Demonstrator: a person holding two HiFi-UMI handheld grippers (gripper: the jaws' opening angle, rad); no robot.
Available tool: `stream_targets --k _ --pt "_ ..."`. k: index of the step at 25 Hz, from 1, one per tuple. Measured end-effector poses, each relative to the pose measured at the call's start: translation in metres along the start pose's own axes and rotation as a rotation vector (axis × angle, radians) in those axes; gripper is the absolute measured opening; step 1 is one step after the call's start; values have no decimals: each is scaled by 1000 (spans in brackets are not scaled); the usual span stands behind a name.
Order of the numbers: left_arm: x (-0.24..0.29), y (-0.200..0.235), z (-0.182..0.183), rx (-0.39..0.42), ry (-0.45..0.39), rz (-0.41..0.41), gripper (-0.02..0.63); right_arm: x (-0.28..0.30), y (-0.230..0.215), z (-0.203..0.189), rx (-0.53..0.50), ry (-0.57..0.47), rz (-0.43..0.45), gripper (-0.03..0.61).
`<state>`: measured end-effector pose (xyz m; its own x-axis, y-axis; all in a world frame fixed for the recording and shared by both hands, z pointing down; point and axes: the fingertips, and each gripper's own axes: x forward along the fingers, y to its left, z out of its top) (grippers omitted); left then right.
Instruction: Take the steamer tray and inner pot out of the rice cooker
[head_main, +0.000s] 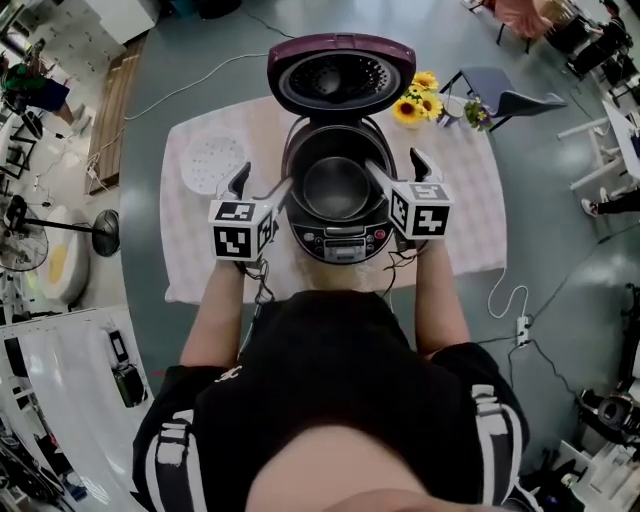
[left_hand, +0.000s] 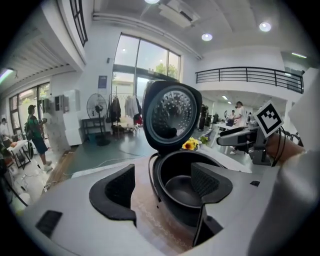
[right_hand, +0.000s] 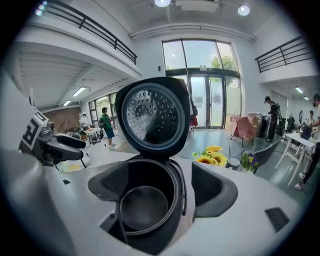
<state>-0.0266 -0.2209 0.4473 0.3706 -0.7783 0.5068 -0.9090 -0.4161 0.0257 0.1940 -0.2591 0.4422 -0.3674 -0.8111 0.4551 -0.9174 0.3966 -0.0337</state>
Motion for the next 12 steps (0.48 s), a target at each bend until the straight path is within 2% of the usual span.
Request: stream_targets --k 5,9,12 --pt "16 -6 -22 -48 84 -68 334 12 4 -24 22 78 95 388" --pt "33 -8 -29 -147 127 -150 333 22 1 -36 108 118 198 388" --pt "43 -8 -33 -229 149 -206 333 30 -6 -44 176 142 241 388"
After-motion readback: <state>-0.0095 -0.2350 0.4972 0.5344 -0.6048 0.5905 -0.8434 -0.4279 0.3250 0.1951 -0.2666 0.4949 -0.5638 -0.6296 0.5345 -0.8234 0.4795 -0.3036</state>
